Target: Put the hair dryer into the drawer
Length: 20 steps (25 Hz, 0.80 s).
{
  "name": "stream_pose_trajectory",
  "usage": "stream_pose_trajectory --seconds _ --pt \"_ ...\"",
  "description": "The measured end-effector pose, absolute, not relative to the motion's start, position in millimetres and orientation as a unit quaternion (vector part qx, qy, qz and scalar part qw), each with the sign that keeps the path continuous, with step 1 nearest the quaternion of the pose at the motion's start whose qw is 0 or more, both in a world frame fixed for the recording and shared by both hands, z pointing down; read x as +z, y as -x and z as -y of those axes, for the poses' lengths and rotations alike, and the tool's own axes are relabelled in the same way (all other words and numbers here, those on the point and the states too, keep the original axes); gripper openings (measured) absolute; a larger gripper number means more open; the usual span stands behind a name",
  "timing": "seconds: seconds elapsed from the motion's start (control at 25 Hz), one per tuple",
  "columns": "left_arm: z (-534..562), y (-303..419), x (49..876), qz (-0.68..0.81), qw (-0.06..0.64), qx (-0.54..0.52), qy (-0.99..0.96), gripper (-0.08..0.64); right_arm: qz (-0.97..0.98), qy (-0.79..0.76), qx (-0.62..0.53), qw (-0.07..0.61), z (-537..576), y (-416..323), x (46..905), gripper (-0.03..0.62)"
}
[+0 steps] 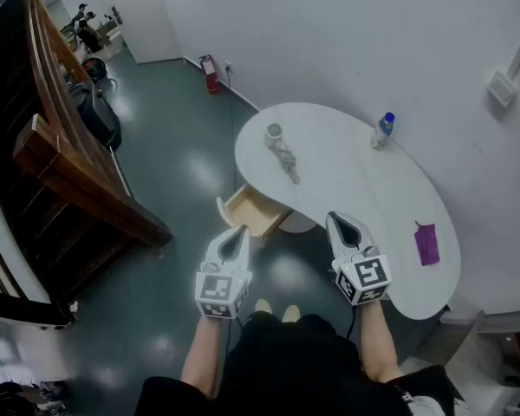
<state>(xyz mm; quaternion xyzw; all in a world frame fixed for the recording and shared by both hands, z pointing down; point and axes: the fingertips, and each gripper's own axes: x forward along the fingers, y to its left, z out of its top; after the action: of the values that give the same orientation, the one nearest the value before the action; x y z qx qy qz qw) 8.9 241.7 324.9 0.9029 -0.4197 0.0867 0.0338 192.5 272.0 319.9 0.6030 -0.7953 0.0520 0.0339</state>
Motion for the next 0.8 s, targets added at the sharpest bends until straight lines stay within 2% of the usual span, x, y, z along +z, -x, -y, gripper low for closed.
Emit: stream_pose_trajectory --seconds 0.8 --pt "-250.5 -14.1 331.7 0.423 0.038 0.084 -0.901 0.008 0.798 -0.598 0.061 0.037 -278.2 -193.1 328.2 0.003"
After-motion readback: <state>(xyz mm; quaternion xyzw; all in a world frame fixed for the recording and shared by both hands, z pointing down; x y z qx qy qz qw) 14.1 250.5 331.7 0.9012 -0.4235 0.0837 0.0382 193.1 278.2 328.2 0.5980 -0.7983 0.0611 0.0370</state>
